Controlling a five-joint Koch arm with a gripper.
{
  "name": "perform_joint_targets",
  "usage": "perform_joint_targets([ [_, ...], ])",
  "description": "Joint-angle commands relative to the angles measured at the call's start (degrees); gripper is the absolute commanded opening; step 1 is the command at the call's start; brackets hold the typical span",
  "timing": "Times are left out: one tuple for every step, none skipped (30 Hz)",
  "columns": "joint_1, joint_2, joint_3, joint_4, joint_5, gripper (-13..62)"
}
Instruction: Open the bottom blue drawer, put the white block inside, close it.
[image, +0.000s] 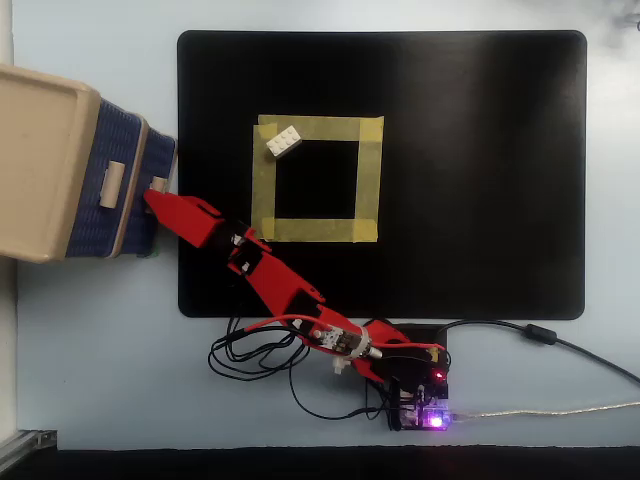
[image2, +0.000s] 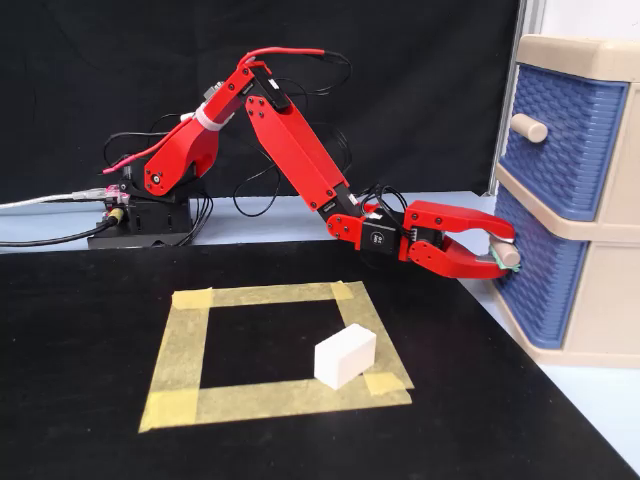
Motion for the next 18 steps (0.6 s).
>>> perform_joint_targets([
  [1.4, 5.6, 9.1, 0.7, -1.5, -8.1],
  [2.8, 7.7, 13.8, -0.7, -1.8, -8.1],
  [4.0, 10.0, 19.0, -3.2, -1.9, -8.1],
  [4.7, 12.2, 24.7, -6.1, -1.9, -8.1],
  [4.9, 14.0, 29.3, -8.8, -1.9, -8.1],
  [5.1, 15.3, 33.1, -11.3, -2.0, -8.1],
  [5.2, 15.9, 35.9, -13.4, -2.0, -8.1],
  [5.5, 16.2, 38.0, -14.8, -2.0, -8.1],
  [6.3, 16.3, 39.8, -16.0, -2.1, -8.1],
  [7.5, 16.7, 41.1, -16.3, -2.1, -8.0],
  [8.3, 17.3, 41.9, -16.3, -2.1, -7.8],
  [9.0, 18.0, 42.3, -16.1, -2.0, -6.1],
  [9.2, 18.5, 42.3, -16.0, -1.5, 3.5],
  [9.0, 18.9, 42.1, -16.0, -1.5, 15.9],
  [9.1, 19.8, 42.1, -15.9, -1.5, 27.5],
  [9.1, 21.1, 42.3, -16.3, -1.5, 32.6],
  [9.1, 23.4, 42.8, -15.8, -1.5, 33.7],
  [9.3, 26.3, 43.0, -15.4, -1.5, 33.7],
])
